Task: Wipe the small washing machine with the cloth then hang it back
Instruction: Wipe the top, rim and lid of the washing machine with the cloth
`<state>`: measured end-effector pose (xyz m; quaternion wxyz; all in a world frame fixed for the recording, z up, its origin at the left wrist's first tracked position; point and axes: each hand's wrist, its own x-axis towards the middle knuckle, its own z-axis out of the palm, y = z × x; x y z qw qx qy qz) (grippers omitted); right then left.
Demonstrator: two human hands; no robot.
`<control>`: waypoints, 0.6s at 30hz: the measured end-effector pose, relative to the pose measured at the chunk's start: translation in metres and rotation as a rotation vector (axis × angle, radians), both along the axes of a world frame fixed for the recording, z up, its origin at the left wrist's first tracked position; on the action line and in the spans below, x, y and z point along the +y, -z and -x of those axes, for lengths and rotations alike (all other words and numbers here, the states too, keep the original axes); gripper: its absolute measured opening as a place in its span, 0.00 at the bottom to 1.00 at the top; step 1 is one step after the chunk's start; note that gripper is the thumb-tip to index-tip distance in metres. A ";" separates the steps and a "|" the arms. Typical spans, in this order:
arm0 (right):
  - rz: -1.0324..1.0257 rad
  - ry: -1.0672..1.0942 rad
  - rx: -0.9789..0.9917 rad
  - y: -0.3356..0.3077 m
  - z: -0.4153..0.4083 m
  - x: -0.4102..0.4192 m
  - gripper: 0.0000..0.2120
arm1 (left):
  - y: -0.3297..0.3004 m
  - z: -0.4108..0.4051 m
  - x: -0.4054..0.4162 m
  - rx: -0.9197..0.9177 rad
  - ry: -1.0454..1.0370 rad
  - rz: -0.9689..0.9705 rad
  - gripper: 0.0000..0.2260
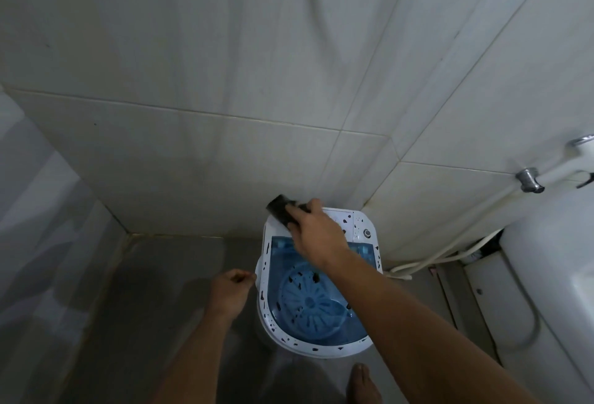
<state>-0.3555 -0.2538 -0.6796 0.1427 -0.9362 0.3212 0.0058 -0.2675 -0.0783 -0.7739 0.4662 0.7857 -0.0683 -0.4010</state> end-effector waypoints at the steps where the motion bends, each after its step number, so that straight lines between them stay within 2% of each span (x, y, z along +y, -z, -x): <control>1: 0.012 0.076 -0.030 0.000 0.004 -0.003 0.21 | 0.000 0.000 0.000 0.002 -0.003 0.002 0.06; 3: 0.027 0.127 0.030 0.002 0.009 -0.007 0.19 | 0.000 0.000 0.000 0.003 -0.009 -0.001 0.07; 6: -0.062 0.017 0.115 0.008 0.015 -0.003 0.20 | -0.001 -0.001 0.002 0.003 0.011 -0.019 0.06; 8: -0.129 0.000 0.065 0.007 0.017 -0.003 0.22 | -0.001 -0.001 0.002 -0.001 0.022 -0.030 0.06; 12: -0.006 0.103 -0.017 0.006 0.011 -0.003 0.22 | -0.002 0.000 0.000 -0.015 0.030 -0.034 0.07; 15: -0.019 -0.082 0.134 0.009 0.002 0.017 0.22 | -0.004 0.000 0.000 -0.020 0.034 -0.046 0.06; 18: 0.015 -0.214 0.181 0.014 -0.003 0.028 0.23 | -0.004 -0.001 0.000 0.002 0.030 -0.045 0.07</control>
